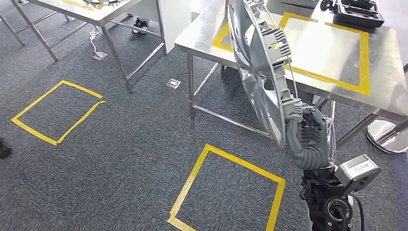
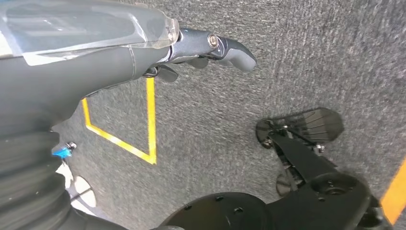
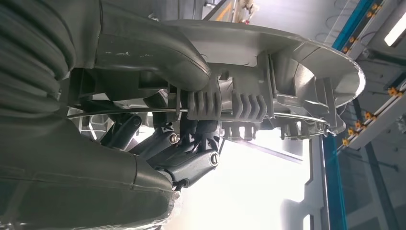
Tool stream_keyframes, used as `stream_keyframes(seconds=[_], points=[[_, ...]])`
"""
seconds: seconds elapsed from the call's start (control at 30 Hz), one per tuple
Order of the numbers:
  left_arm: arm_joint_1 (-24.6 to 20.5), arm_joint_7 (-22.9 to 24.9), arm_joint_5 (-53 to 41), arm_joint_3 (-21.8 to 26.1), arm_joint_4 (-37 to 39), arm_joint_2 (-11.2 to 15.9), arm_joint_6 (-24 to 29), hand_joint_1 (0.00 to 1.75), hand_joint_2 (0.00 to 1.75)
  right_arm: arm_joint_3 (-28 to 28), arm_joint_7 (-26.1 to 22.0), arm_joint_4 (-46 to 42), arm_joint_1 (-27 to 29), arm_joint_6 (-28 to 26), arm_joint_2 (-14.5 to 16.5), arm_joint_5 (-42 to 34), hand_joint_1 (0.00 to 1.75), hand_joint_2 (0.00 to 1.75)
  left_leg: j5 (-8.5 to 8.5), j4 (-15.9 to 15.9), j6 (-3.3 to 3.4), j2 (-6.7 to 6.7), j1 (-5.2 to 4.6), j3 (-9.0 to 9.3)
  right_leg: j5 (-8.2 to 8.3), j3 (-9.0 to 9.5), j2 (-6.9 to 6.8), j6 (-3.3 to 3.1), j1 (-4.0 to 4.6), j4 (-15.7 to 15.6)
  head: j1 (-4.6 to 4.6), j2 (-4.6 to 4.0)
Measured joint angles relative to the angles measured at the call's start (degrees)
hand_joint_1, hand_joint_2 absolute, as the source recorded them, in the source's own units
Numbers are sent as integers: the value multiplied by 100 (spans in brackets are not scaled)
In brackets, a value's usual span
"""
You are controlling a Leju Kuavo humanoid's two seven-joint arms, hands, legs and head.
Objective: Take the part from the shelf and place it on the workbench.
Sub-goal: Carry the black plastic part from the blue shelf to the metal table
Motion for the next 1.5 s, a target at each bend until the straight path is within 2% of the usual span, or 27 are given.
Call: stream_keyframes(seconds=[0.03, 0.07, 0.1, 0.17, 0.23, 0.33, 0.4, 0.47, 0.5, 0.53, 0.57, 0.63, 0.7, 0.77, 0.83, 0.9, 0.97, 1.03, 1.07, 1.1, 1.13, 1.2, 1.23, 1.27, 1.33, 1.4, 1.5], points=[[2, 1, -1, 8, 0, 2, -1, 0, 175, 2, -4, 21, -1, 0, -5, -1, 175, 175, -8, 1, -1, 68, 0, 2, -22, -89, -12, 11, -7, 182, 1, 0], [1, 1, -1, 14, 0, 2, -2, 0, 175, 2, -6, 41, -1, 0, -11, -1, 175, 175, -18, 2, -7, 132, 0, 12, 63, -57, -30, 15, -13, 122, 2, 0], [-1, 1, -1, 17, 0, -1, -3, 0, 175, 2, -6, 55, -2, 0, -16, -1, 175, 175, -33, 3, -19, 192, 1, 29, 236, 106, -73, 11, -19, -190, 1, 0], [-4, 1, -1, 19, 0, -2, -6, 0, 175, 3, -6, 70, -10, 0, -22, -1, 175, 175, -73, 7, -66, 295, -19, 74, 563, 571, -312, -18, -11, -1058, 0, 0], [-8, 1, -3, 21, 0, 1, -10, 0, 175, 3, -8, 77, -31, -1, -22, -2, 175, 175, -110, 11, -126, 385, -51, 104, 659, 791, -452, -80, 13, -1480, -7, 0], [-19, 2, -19, 24, 0, 0, -14, 0, 175, 1, -10, 78, -54, -3, -32, -8, 175, 175, -158, 9, -211, 504, -42, 136, 658, 771, -282, -183, 26, -1492, -16, 0], [-31, 10, -33, 25, 0, -7, -13, 0, 175, 1, 1, 74, -75, -4, -32, -10, 175, 175, -346, 268, -263, 310, -19, 29, 677, 780, -160, -247, -6, -1507, -32, 0], [-24, 36, -44, 24, 0, -14, -12, 0, 175, 1, 13, 71, -92, -5, -26, -11, 175, 175, -715, 1005, -287, 4, -7, -331, 684, 780, -39, -282, -23, -1509, -54, 0], [-12, 50, -48, 24, 0, -15, -12, 0, 175, 1, 16, 71, -95, -6, -23, -10, 175, 175, -865, 1415, -291, -72, -7, -548, 685, 777, 30, -289, -21, -1508, -59, 0], [-2, 60, -51, 25, 0, -14, -12, 0, 175, 1, 17, 71, -94, -7, -22, -11, 175, 175, -916, 1680, -289, -102, -9, -705, 685, 778, 103, -290, -18, -1507, -61, 0], [6, 64, -53, 26, 0, -14, -12, 0, 175, 0, 18, 71, -93, -7, -24, -13, 175, 175, -851, 1735, -280, -114, -9, -765, 685, 783, 177, -289, -15, -1506, -60, 0], [5, 57, -53, 28, 0, -11, -9, 0, 175, 0, 18, 71, -92, -7, -28, -19, 175, 175, -434, 1154, -249, -196, -8, -549, 684, 800, 322, -284, -15, -1505, -62, 0], [0, 46, -53, 28, 0, -4, 3, 0, 175, 0, 18, 72, -95, -7, -32, -26, 175, 175, -89, 367, -213, -444, 0, -209, 680, 792, 453, -256, -5, -1493, -63, 0], [0, 38, -60, 27, 0, -1, 25, 0, 175, -1, 18, 73, -95, -7, -38, -33, 175, 175, -30, 68, -187, -559, -7, -77, 689, 759, 572, -193, -11, -1492, -61, 0], [-7, 36, -73, 31, -1, -6, 43, 0, 175, -2, 17, 73, -86, -7, -56, -36, 175, 175, -17, 40, -137, -433, -6, -44, 706, 725, 667, -116, -32, -1506, -62, 0], [-20, 46, -88, 36, -3, -12, 54, 0, 175, -1, 10, 69, -74, -10, -85, -39, 175, 175, 7, 10, -61, -296, 13, -8, 581, 609, 467, -55, -19, -1303, -33, 0], [-14, 77, -102, 38, -3, -16, 61, 0, 175, 2, 2, 65, -54, -18, -102, -44, 175, 175, 6, 1, -11, -155, 13, -2, 250, 288, 130, -8, -8, -643, -2, 0], [2, 111, -108, 39, -2, -16, 60, 0, 175, -1, -4, 64, -17, -23, -111, -48, 175, 175, -9, 3, 3, -9, 6, 1, -1, -64, 11, 30, -23, 65, -1, 0], [5, 121, -110, 40, -2, -15, 57, 0, 175, -5, -5, 63, 8, -26, -117, -49, 175, 175, -20, 4, 1, 62, 5, 8, 14, -114, -9, 39, -29, 165, 2, 0], [4, 126, -111, 42, -2, -17, 55, 0, 175, -9, -6, 61, 32, -29, -125, -49, 175, 175, -34, 4, -7, 128, 5, 22, 132, -37, -34, 39, -35, 15, 2, 0], [2, 127, -113, 42, -2, -22, 51, 0, 175, -14, -6, 56, 53, -32, -132, -49, 175, 175, -52, 5, -20, 187, 5, 44, 317, 153, -88, 32, -37, -347, 2, 0], [-3, 127, -122, 42, -2, -31, 46, 0, 175, -18, -11, 44, 78, -42, -143, -49, 175, 175, -96, 10, -69, 289, -20, 92, 607, 588, -325, -17, -19, -1169, -3, 0], [-6, 127, -127, 41, -2, -32, 44, 0, 175, -21, -27, 33, 91, -61, -145, -50, 175, 175, -116, 13, -97, 331, -36, 109, 668, 713, -397, -53, -4, -1403, -8, 0], [-8, 125, -132, 41, -2, -32, 44, 0, 175, -31, -58, 22, 106, -99, -147, -45, 175, 175, -129, 13, -128, 370, -51, 120, 674, 759, -428, -91, 14, -1493, -15, -1], [-14, 112, -136, 42, -2, -33, 45, 0, 175, -67, -120, 2, 134, -230, -145, -11, 175, 175, -148, 3, -187, 432, -46, 139, 683, 753, -317, -160, 23, -1490, -18, -1], [-23, 74, -137, 40, -2, -38, 50, 0, 175, -105, -139, -7, 140, -340, -131, 16, 175, 175, -274, 151, -252, 273, -23, 80, 698, 759, -245, -224, -4, -1510, -26, -1], [-14, 17, -149, 39, 0, -43, 57, 0, 175, -137, -148, -9, 148, -363, -103, -25, 175, 175, -790, 1155, -300, -73, -4, -404, 704, 757, -159, -284, -29, -1519, -46, -1]])
